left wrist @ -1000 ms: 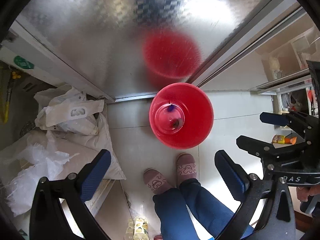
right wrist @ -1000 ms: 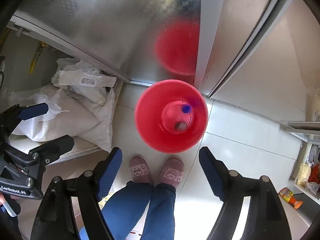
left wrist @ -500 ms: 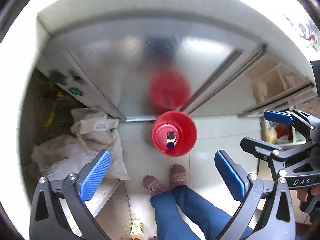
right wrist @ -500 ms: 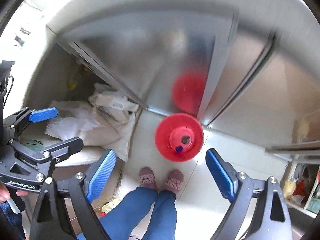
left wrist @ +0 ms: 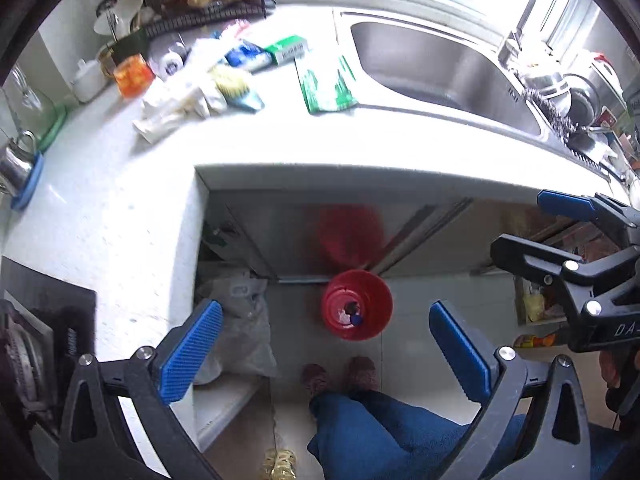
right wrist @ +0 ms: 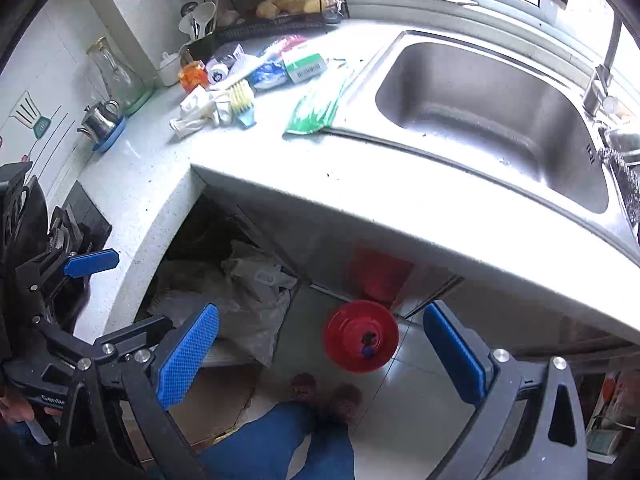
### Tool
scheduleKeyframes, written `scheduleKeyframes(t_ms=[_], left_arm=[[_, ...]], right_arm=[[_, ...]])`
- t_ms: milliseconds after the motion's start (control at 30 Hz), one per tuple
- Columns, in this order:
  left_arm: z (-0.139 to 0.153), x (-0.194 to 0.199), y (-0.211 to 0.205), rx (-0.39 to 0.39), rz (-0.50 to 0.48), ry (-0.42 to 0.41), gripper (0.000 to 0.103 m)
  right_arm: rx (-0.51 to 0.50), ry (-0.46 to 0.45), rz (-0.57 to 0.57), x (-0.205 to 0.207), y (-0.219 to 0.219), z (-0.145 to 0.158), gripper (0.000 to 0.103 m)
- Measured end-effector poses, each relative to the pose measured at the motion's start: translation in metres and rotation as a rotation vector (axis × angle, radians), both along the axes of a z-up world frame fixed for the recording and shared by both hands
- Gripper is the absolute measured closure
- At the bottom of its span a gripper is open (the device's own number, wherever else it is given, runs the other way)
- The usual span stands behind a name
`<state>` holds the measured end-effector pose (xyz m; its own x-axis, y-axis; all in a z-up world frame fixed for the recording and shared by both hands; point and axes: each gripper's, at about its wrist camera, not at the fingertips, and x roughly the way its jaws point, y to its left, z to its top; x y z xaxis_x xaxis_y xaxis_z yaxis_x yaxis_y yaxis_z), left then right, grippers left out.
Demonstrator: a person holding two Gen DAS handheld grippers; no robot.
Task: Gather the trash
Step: 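Raise both tools back to the counter toward the green toothbrush package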
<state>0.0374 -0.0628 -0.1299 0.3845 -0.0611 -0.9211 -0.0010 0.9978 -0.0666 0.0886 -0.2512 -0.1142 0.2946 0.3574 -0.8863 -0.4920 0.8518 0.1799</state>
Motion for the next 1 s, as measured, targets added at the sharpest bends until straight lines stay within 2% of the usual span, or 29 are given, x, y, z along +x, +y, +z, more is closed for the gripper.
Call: scheduleKeyframes(t_ms=[200,367,567,733,1000], left_arm=[[0.032,0.025,0.019,0.033,0.009,-0.059,0.000],[0.050,0.060,0.045,0.036,0.017,-0.074,0.000],[0.049,0.105,0.080,0.032,0.024,-0.068,0.000],[0.042,0.149,0.108,0.064,0.020,-0.068,0.000],[0.019,0.202,0.133,0.021,0.009,-0.019,0.000]], right_arm=[[0.016,-0.030,0.011,0.023,0.018,0.022,0.001],[0.035,-0.047,0.009,0.055,0.036,0.037,0.001],[0.037,-0.040,-0.018,0.101,0.066,0.043,0.001],[0.002,-0.023,-0.037,0.143,0.092,0.038,0.001],[-0.109,0.067,-0.058,0.192,0.118,0.007,0.001]])
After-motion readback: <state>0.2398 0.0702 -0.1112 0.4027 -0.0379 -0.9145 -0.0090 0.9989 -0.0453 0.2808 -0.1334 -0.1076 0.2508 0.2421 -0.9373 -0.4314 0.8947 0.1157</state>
